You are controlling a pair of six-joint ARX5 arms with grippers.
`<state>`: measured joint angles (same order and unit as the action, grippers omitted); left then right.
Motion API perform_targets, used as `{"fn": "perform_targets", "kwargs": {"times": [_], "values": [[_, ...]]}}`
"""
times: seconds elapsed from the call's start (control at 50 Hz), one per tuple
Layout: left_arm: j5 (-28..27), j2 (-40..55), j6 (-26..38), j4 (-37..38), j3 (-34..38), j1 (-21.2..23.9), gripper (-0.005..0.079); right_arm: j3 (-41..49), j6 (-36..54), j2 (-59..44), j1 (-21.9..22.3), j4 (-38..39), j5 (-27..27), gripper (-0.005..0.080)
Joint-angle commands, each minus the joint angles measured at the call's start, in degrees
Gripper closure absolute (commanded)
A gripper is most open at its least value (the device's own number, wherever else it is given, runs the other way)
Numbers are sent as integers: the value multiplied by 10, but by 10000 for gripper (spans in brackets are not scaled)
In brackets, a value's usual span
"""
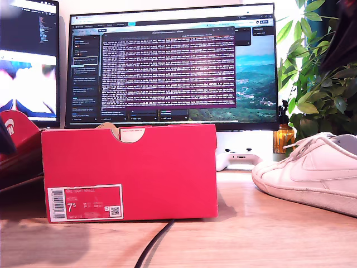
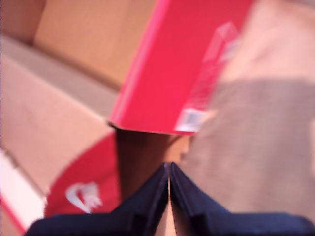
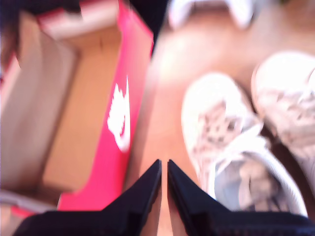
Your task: Pack the white shoes by picking the first shoe and placing it inside the red shoebox, left side, then picking and rotating the second shoe and placing it in the shoebox
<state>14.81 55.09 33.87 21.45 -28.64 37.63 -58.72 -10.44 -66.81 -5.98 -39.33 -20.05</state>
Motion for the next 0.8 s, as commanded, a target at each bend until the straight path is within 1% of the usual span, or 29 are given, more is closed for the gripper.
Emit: {"fn": "perform_targets", "kwargs": {"times": [0.0, 0.12, 0.24, 0.3, 0.34, 0.4, 0.64, 0.72, 0.78], "values": [[16, 21, 2, -19, 2, 0, 764, -21, 21, -16, -6, -31, 11, 760], [26, 60, 2, -54, 2, 0, 764, -56, 49, -43, -9, -93, 48, 711], [25, 88, 2, -87, 2, 0, 764, -69, 64, -60, -11, -133, 84, 596], [23, 95, 2, -99, 2, 0, 764, -69, 78, -68, -15, -139, 87, 538], [21, 99, 2, -104, 2, 0, 764, -69, 80, -73, -16, -143, 87, 516], [20, 99, 2, -111, 2, 0, 764, -69, 82, -84, -20, -147, 87, 500], [19, 99, 2, -149, 2, 0, 764, -69, 110, -145, -53, -179, 92, 495], [17, 99, 2, -153, 2, 0, 764, -69, 110, -167, -62, -181, 110, 476], [17, 99, 2, -155, 2, 0, 764, -69, 111, -183, -69, -184, 138, 462]]}}
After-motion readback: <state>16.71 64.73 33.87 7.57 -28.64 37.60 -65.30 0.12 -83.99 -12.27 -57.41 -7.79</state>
